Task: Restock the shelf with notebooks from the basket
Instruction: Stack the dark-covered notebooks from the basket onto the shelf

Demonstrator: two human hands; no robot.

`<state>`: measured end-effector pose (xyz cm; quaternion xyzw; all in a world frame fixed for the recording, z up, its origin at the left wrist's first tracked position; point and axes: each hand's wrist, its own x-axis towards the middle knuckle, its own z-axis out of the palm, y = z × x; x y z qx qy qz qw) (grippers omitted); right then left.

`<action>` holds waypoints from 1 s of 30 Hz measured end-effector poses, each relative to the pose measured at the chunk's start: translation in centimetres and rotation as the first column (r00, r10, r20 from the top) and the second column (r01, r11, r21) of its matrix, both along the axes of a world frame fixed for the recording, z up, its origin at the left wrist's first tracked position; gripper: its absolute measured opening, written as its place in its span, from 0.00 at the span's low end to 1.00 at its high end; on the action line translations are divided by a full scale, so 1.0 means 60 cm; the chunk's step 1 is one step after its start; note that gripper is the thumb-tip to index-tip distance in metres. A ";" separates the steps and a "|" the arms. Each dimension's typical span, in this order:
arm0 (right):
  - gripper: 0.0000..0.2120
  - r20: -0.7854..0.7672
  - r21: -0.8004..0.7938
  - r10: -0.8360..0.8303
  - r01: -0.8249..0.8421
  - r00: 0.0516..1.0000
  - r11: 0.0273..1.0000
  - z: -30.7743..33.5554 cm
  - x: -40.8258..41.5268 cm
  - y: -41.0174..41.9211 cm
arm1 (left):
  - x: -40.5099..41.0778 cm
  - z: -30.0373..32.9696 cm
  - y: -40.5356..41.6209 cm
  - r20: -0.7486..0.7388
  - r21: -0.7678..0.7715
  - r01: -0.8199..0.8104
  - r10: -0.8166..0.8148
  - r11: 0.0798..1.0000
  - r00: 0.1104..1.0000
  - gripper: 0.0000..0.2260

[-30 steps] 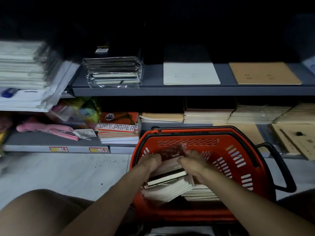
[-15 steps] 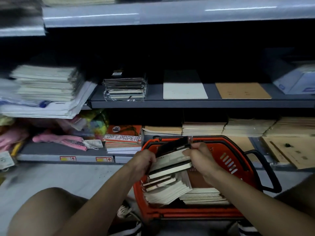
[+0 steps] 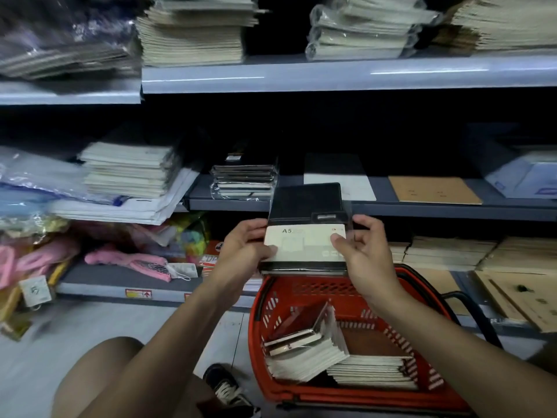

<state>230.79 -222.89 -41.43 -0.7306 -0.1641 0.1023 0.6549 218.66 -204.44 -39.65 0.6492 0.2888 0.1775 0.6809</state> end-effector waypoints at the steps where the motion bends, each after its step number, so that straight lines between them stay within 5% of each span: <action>1: 0.22 0.034 0.010 -0.003 0.003 0.999 1.000 0.009 0.002 0.006 | 0.001 0.011 0.005 0.031 0.030 -0.006 0.005 1.000 1.000 0.22; 14: 0.20 0.311 -0.031 0.041 -0.034 0.949 0.999 0.101 0.089 0.203 | 0.081 0.100 0.183 0.262 0.184 -0.211 0.159 0.960 0.952 0.15; 21: 0.33 0.470 -0.286 0.225 -0.094 0.853 0.954 0.124 0.132 0.303 | 0.141 0.115 0.299 0.306 0.222 -0.210 0.136 0.952 0.942 0.11; 26: 0.22 0.474 -0.490 0.320 -0.056 0.820 0.870 0.097 0.173 0.358 | 0.184 0.090 0.355 0.286 0.200 -0.185 0.123 0.962 0.950 0.06; 30: 0.25 0.542 -0.563 0.353 0.017 0.763 0.827 0.069 0.184 0.372 | 0.193 0.055 0.372 0.210 0.255 -0.190 0.138 0.948 0.968 0.09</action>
